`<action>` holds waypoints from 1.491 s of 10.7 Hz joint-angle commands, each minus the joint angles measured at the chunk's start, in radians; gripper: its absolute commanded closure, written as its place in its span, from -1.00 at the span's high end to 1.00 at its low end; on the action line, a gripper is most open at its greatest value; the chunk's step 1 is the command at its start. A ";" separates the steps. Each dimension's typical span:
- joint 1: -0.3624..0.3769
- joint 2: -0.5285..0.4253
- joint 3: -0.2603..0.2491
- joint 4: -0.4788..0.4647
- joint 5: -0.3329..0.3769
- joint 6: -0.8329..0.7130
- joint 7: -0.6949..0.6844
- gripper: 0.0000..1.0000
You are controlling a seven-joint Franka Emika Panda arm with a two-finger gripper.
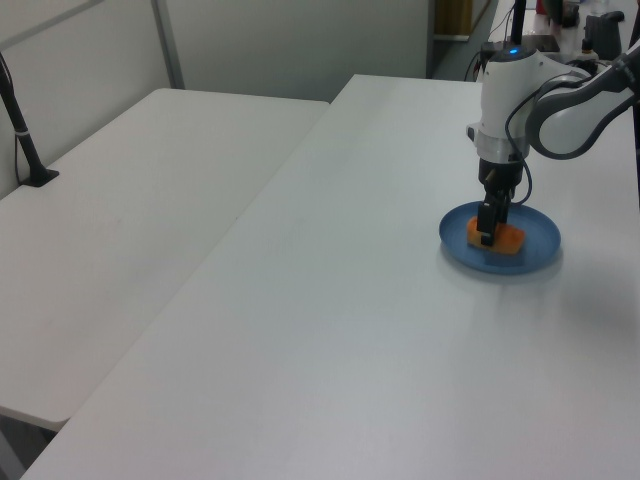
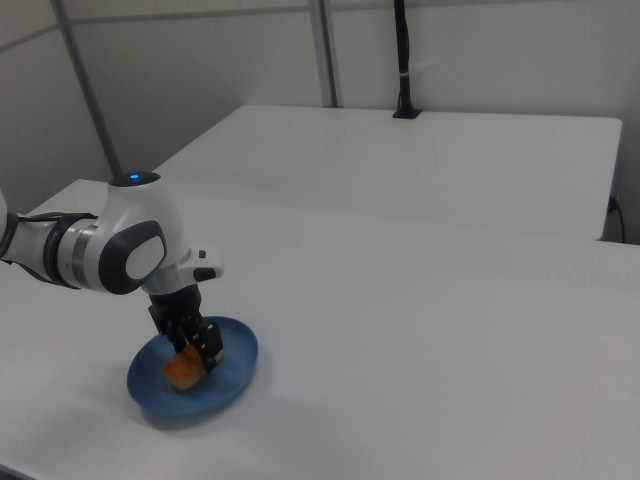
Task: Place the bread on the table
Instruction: 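Lower the open gripper over the orange bread roll on the blue plate, then close the gripper on the bread roll and lift it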
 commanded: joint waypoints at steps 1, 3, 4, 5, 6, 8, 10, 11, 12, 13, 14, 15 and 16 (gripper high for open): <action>0.006 -0.005 -0.001 -0.011 0.005 0.025 0.020 -0.08; 0.005 -0.009 -0.001 -0.009 0.005 0.020 0.023 -0.12; 0.005 -0.012 -0.001 -0.008 0.005 0.017 0.032 -0.13; 0.005 -0.018 -0.001 -0.006 0.005 0.011 0.032 -0.13; 0.003 -0.029 -0.001 -0.002 0.005 0.002 0.032 -0.16; 0.003 -0.043 -0.001 0.041 0.004 -0.091 0.023 -0.19; -0.003 -0.067 -0.003 0.104 0.001 -0.185 0.014 -0.19; -0.004 -0.081 -0.003 0.145 0.001 -0.246 -0.006 -0.19; -0.004 -0.088 -0.003 0.200 0.002 -0.317 -0.023 -0.19; -0.004 -0.089 -0.004 0.275 0.001 -0.393 -0.029 -0.19; -0.004 -0.089 -0.009 0.349 0.001 -0.459 -0.035 -0.19; -0.006 -0.089 -0.013 0.418 0.002 -0.522 -0.064 -0.19; -0.006 -0.086 -0.016 0.482 0.002 -0.581 -0.096 -0.19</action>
